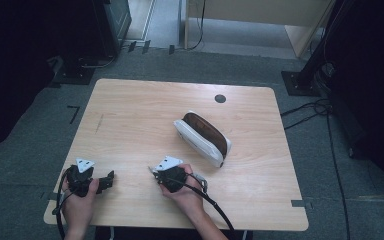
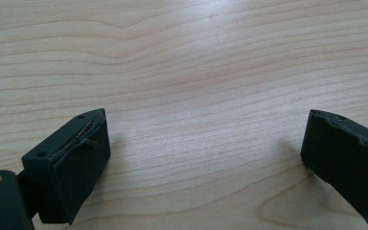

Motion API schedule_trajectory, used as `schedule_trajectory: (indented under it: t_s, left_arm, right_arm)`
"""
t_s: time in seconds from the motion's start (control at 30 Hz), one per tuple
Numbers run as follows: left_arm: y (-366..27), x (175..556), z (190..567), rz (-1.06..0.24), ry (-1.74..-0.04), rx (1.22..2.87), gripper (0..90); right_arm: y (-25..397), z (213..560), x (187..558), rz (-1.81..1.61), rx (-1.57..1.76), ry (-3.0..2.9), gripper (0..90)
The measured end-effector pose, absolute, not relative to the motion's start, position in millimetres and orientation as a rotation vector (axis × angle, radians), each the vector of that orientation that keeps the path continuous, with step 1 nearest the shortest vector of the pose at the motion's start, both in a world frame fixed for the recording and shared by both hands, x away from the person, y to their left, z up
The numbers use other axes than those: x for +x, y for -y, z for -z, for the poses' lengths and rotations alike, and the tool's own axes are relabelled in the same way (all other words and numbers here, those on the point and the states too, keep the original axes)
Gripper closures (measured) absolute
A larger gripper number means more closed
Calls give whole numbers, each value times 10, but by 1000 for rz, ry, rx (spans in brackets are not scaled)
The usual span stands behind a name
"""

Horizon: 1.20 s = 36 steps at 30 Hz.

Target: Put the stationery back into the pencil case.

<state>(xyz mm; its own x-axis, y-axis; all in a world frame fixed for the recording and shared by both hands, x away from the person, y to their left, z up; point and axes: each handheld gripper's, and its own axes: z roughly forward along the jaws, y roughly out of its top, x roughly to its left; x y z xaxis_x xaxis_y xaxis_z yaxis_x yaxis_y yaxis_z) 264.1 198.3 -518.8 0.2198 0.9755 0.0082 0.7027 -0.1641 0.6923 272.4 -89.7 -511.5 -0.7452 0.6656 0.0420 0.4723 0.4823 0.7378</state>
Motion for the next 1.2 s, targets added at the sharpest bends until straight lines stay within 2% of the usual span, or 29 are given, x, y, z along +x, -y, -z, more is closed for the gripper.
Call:
schedule_trajectory:
  t_s: [0.6,0.83,1.2]
  left_arm:
    - [-1983,2640,5188,-630,-1544,1937,31]
    - [-1983,2640,5188,-630,-1544,1937,31]
    - [-1983,2640,5188,-630,-1544,1937,31]
  right_arm:
    - [1410,5132,2599,-1072,1049,-2453,804]
    - [1381,5122,2630,-1049,1039,-2469,746]
    - [1263,5113,2706,-1042,1012,-2494,753]
